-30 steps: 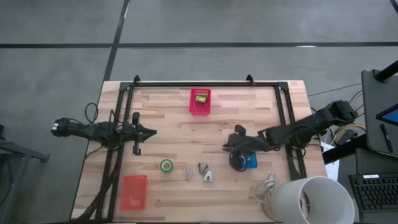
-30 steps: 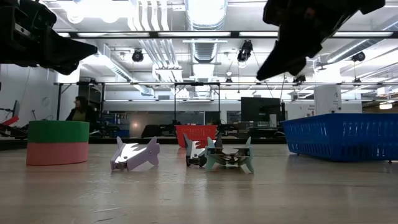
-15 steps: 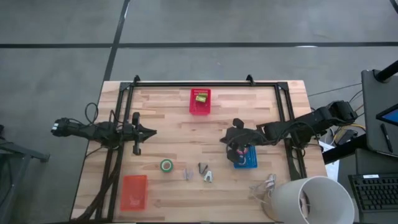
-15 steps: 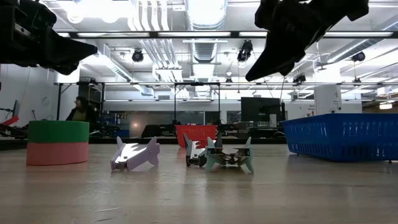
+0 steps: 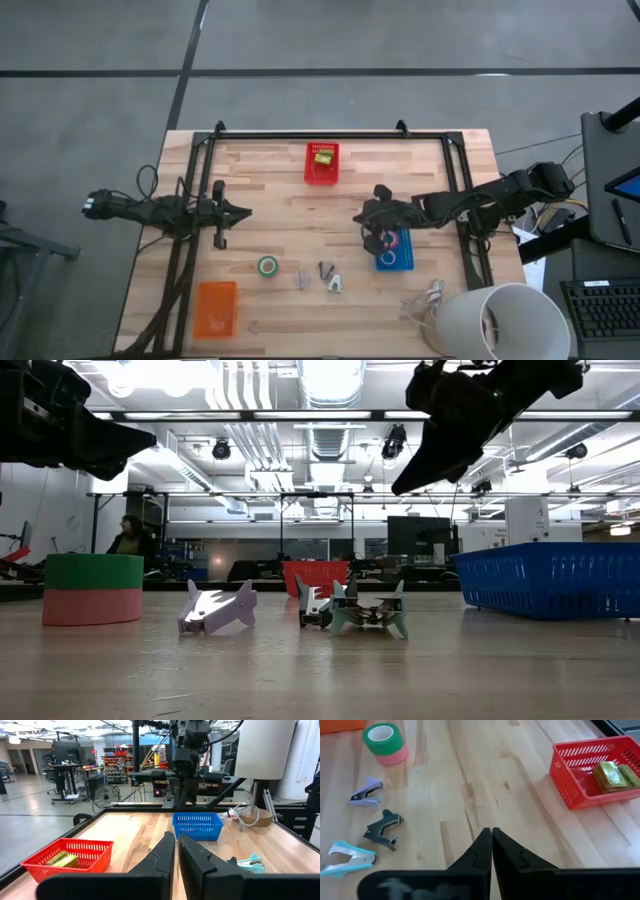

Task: Pick and place Stapler, Stapler remover, tape
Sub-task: Put the green tape into the blue bin

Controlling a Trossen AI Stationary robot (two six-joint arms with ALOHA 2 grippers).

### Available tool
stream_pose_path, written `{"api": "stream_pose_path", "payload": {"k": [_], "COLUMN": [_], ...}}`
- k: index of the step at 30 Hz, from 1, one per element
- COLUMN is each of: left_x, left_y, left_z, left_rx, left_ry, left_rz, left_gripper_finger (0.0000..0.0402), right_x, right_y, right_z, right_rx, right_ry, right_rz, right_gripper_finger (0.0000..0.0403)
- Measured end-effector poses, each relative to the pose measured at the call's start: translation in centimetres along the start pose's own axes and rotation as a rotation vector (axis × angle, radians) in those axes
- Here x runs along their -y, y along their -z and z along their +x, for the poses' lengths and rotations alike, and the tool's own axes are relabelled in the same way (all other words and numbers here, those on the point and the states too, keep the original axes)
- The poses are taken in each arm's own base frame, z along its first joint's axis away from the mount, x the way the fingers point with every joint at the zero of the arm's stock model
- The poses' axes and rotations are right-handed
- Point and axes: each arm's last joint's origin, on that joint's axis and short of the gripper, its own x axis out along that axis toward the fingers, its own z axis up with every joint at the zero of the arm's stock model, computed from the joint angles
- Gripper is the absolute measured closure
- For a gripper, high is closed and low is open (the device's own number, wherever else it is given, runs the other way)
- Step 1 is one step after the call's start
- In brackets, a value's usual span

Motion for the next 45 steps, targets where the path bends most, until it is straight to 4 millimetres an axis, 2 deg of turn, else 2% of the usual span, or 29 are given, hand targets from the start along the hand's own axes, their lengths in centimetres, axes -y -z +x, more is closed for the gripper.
{"api": "stream_pose_path", "payload": {"k": [7,21,25,31,35,39,45], "left_x": [0.0,0.0,-0.1,-0.4,-0.7,-0.5,0.0], "left_y": [0.0,-0.1,-0.9,-2.4,-3.4,-3.0,-1.6], "left_z": [0.0,0.0,0.0,-0.3,-0.6,-0.3,0.9], "left_rx": [0.000,0.012,0.096,0.250,0.357,0.314,0.166], "left_ry": [0.000,-0.001,-0.001,-0.079,-0.114,-0.081,-0.056], "left_rz": [0.000,-0.031,-0.134,-0.188,-0.333,-0.301,-0.407], "left_gripper_finger": [0.0376,0.0376,0.0376,0.0376,0.0376,0.0384,0.0396], "right_x": [-0.5,-2.9,-3.6,-4.3,-4.3,-4.5,-4.5], "right_y": [0.3,0.3,0.1,0.3,0.2,0.3,0.3], "right_z": [-0.2,-0.9,-1.2,-1.5,-1.5,-1.6,-1.5], "right_rx": [-0.017,0.043,0.077,0.083,0.093,0.100,0.109], "right_ry": [-0.020,-0.103,-0.131,-0.157,-0.148,-0.145,-0.142], "right_rz": [-0.036,0.039,0.045,0.058,0.068,0.069,0.074], "right_gripper_finger": [0.0394,0.0394,0.0394,0.0394,0.0394,0.0394,0.0394]}}
